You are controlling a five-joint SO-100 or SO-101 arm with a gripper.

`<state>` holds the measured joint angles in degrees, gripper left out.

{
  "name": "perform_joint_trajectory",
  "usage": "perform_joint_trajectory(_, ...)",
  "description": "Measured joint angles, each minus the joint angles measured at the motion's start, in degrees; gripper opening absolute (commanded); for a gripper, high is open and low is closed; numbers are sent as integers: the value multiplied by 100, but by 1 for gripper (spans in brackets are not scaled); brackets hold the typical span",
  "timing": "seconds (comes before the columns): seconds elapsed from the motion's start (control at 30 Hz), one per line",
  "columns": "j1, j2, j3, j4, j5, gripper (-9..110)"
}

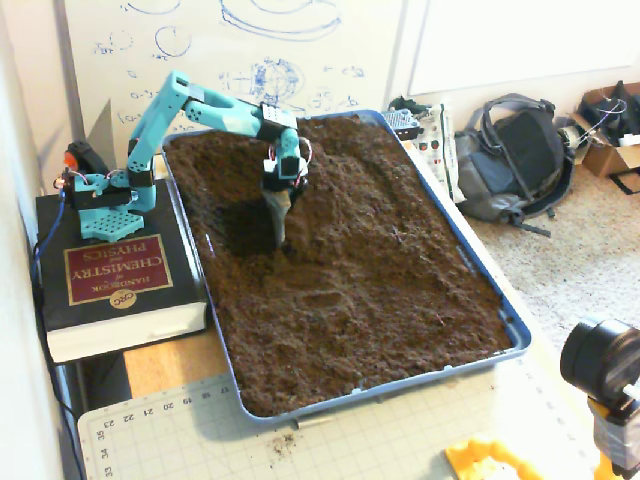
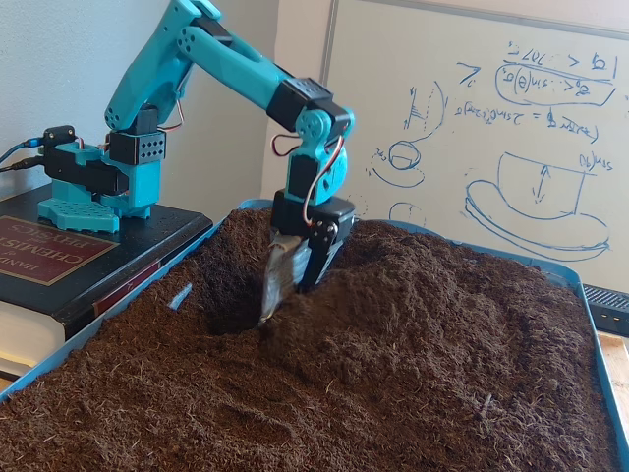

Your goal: Build a berm.

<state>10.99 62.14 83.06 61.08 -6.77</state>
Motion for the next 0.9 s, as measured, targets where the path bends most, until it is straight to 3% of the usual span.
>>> perform_joint_trajectory(0.77, 9, 1969, -677, -70, -9, 0)
perform_joint_trajectory(0.9, 229, 1978, -185, 475, -589, 0)
